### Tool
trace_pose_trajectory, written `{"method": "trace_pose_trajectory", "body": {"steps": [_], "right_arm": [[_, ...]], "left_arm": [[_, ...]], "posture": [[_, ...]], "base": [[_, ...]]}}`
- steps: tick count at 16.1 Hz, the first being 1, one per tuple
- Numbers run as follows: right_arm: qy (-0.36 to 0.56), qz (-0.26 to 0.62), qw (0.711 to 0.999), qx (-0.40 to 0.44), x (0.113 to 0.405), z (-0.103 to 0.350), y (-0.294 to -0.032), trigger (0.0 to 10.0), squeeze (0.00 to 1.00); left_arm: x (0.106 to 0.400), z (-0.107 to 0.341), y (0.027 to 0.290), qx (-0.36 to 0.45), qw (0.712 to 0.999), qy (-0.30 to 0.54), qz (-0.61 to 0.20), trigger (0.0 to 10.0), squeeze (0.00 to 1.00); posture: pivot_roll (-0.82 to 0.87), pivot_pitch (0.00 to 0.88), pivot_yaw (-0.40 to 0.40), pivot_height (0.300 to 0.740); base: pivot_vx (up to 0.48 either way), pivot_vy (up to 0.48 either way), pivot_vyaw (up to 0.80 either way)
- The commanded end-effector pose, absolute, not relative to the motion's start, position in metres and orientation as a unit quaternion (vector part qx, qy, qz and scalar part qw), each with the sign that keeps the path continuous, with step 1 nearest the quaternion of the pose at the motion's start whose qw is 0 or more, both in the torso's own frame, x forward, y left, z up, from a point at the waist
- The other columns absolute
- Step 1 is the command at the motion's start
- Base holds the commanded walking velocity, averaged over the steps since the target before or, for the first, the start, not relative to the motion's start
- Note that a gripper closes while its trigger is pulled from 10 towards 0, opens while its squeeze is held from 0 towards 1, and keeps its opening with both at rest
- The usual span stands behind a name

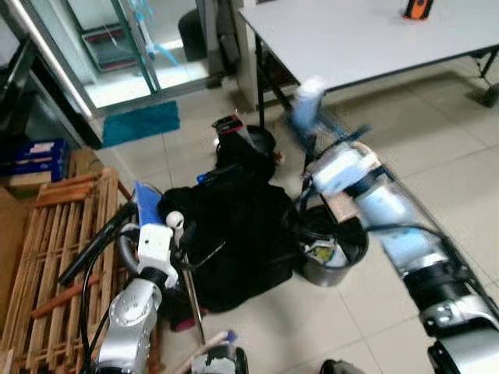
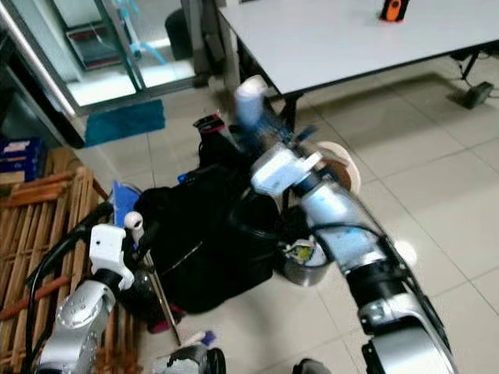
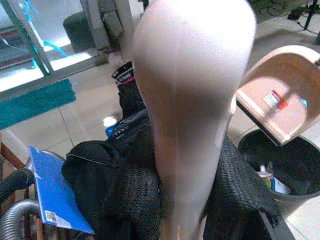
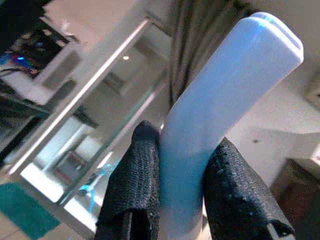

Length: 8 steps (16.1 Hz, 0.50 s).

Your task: Sweep floor

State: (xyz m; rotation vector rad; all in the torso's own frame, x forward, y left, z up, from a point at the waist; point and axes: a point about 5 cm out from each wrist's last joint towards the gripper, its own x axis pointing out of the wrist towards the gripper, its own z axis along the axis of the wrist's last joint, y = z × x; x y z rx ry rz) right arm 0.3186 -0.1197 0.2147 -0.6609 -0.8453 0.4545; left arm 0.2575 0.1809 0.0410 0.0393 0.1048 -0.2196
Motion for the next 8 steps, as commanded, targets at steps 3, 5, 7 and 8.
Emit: {"method": "trace_pose_trajectory", "body": {"steps": [3,5,7,8], "right_arm": [[-0.390,0.140,0.835,-0.361,0.328,0.250,-0.150,10.0,0.00],[-0.349,0.069,0.872,-0.336,0.340,0.253,-0.178,10.0,0.00],[-0.291,0.000,0.898,-0.331,0.351,0.254,-0.210,10.0,0.00],[-0.272,-0.039,0.913,-0.300,0.354,0.256,-0.227,10.0,0.00]], "left_arm": [[0.256,0.039,0.188,0.010,0.995,0.049,-0.091,10.0,0.00],[0.255,0.038,0.187,0.007,0.995,0.048,-0.090,10.0,0.00],[0.254,0.038,0.187,0.002,0.995,0.049,-0.086,10.0,0.00],[0.253,0.037,0.186,0.000,0.995,0.049,-0.084,10.0,0.00]], "posture": [[0.09,0.053,0.128,0.740],[0.09,0.056,0.123,0.740],[0.09,0.062,0.120,0.740],[0.10,0.064,0.119,0.740]], "base": [[0.000,0.000,0.00],[0.000,0.000,0.00],[0.000,0.000,0.00],[0.000,0.000,0.00]]}}
